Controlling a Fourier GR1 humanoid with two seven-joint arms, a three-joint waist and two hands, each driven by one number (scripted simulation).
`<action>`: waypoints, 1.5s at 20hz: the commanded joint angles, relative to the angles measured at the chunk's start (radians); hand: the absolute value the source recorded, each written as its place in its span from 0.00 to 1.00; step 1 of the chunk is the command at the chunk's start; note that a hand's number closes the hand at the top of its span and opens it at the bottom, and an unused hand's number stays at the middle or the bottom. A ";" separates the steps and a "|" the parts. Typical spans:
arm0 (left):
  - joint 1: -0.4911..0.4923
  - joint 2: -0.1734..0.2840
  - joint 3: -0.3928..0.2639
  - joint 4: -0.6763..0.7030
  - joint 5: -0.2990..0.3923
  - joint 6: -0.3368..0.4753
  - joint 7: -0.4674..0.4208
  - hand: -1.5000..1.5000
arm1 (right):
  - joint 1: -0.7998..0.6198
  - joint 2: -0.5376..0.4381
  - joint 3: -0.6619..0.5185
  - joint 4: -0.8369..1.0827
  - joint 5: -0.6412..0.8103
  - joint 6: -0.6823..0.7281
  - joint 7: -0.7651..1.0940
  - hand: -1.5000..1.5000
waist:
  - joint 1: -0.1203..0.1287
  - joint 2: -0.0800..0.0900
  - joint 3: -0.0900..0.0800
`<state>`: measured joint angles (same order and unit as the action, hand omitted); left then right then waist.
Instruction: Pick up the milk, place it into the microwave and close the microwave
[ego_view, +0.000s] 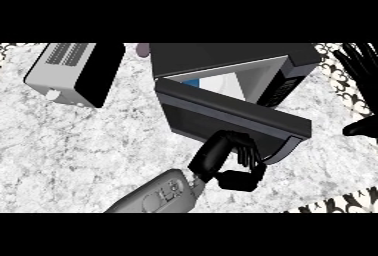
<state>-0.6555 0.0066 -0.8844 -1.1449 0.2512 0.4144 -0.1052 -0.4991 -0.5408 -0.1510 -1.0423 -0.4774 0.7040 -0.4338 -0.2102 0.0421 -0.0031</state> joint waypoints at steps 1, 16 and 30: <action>-0.099 -0.006 0.048 0.040 0.081 0.013 -0.041 1.00 | -0.044 0.004 0.011 -0.030 -0.050 0.098 -0.015 0.00 | -0.037 0.012 0.000; -0.338 -0.007 0.117 0.205 0.238 0.079 -0.082 1.00 | -0.136 -0.028 0.015 -0.090 -0.187 0.127 0.141 0.00 | -0.152 0.049 0.006; -0.485 -0.006 0.155 0.344 0.329 0.103 -0.110 1.00 | -0.213 -0.084 0.002 -0.093 -0.263 0.152 0.227 0.00 | -0.211 0.077 0.010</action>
<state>-1.0757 0.0077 -0.7472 -0.8517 0.5594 0.5236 -0.2108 -0.6915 -0.6141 -0.1441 -1.1437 -0.7263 0.8295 -0.2035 -0.4060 0.1068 0.0052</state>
